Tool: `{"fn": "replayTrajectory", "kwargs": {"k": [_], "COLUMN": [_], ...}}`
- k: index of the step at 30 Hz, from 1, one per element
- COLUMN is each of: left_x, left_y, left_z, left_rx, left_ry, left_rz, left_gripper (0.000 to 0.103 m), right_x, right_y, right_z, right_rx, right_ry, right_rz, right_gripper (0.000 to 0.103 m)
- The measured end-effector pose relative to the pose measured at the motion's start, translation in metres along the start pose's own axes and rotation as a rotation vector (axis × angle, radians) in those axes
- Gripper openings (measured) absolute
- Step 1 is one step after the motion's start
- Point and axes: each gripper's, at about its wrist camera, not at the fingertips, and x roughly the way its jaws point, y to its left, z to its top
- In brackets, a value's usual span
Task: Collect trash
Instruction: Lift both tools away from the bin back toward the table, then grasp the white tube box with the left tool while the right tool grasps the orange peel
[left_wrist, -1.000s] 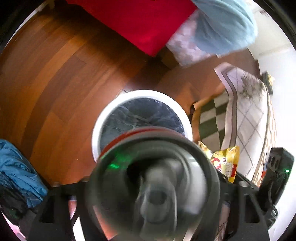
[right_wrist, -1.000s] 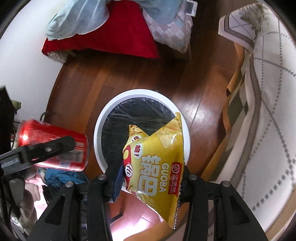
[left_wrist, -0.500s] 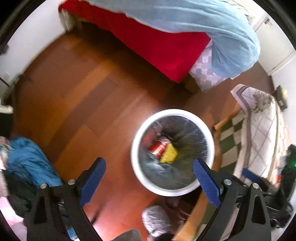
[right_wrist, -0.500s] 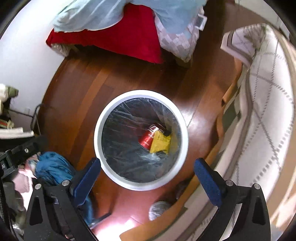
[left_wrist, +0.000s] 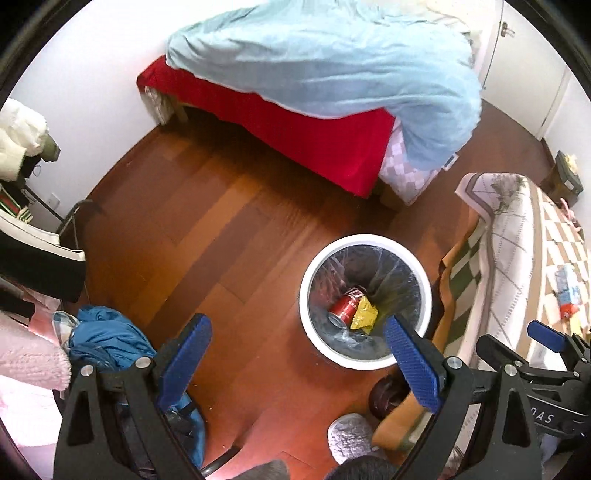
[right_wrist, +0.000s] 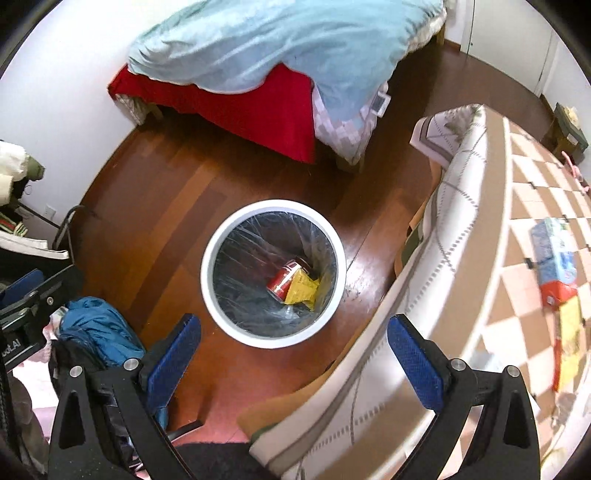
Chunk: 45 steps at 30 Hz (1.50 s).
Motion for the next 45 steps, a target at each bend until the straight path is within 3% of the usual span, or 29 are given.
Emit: {"fn": "replayTrajectory", "kwargs": {"k": [7, 13, 17, 21, 24, 30, 34, 37, 39, 41, 45], "left_x": [-0.063, -0.117, -0.144, -0.156, -0.145, -0.079, -0.019, 0.019, 0.041, 0.05, 0.056], "left_y": [-0.007, -0.027, -0.058, -0.107, -0.153, -0.248, -0.294, -0.311, -0.317, -0.318, -0.327], "left_z": [-0.019, -0.033, -0.043, -0.05, -0.056, -0.069, -0.076, -0.077, -0.075, -0.073, -0.073], "left_rx": [0.02, 0.052, 0.093, 0.139, 0.166, 0.171, 0.077, -0.006, -0.074, -0.108, -0.063], "left_ry": [-0.072, -0.147, -0.185, -0.192, -0.143, 0.069, 0.243, 0.334, 0.38, 0.398, 0.353], "left_rz": [-0.009, -0.019, -0.03, -0.09, -0.154, -0.262, -0.293, -0.289, -0.292, -0.28, -0.235], "left_gripper": [0.096, 0.096, 0.096, 0.096, 0.096, 0.096, 0.096, 0.095, 0.093, 0.07, 0.05], "right_x": [-0.074, -0.138, -0.186, -0.218, -0.226, -0.202, -0.171, -0.151, -0.142, -0.136, -0.125], "right_y": [0.001, -0.022, -0.061, -0.115, -0.168, -0.28, -0.346, -0.375, -0.387, -0.391, -0.387], "right_z": [-0.024, -0.042, -0.06, -0.086, -0.111, -0.175, -0.222, -0.247, -0.258, -0.265, -0.267], "right_rx": [-0.014, 0.031, 0.1, 0.188, 0.286, 0.536, 0.746, 0.845, 0.911, 0.96, 0.959], "right_ry": [-0.106, -0.209, -0.273, -0.294, -0.284, -0.202, -0.15, -0.127, -0.125, -0.135, -0.141], "right_rz": [0.035, 0.065, 0.056, -0.002, -0.059, -0.168, -0.195, -0.185, -0.151, -0.106, -0.068], "right_gripper": [0.102, 0.102, 0.102, 0.102, 0.102, 0.102, 0.101, 0.088, 0.086, 0.084, 0.08]}}
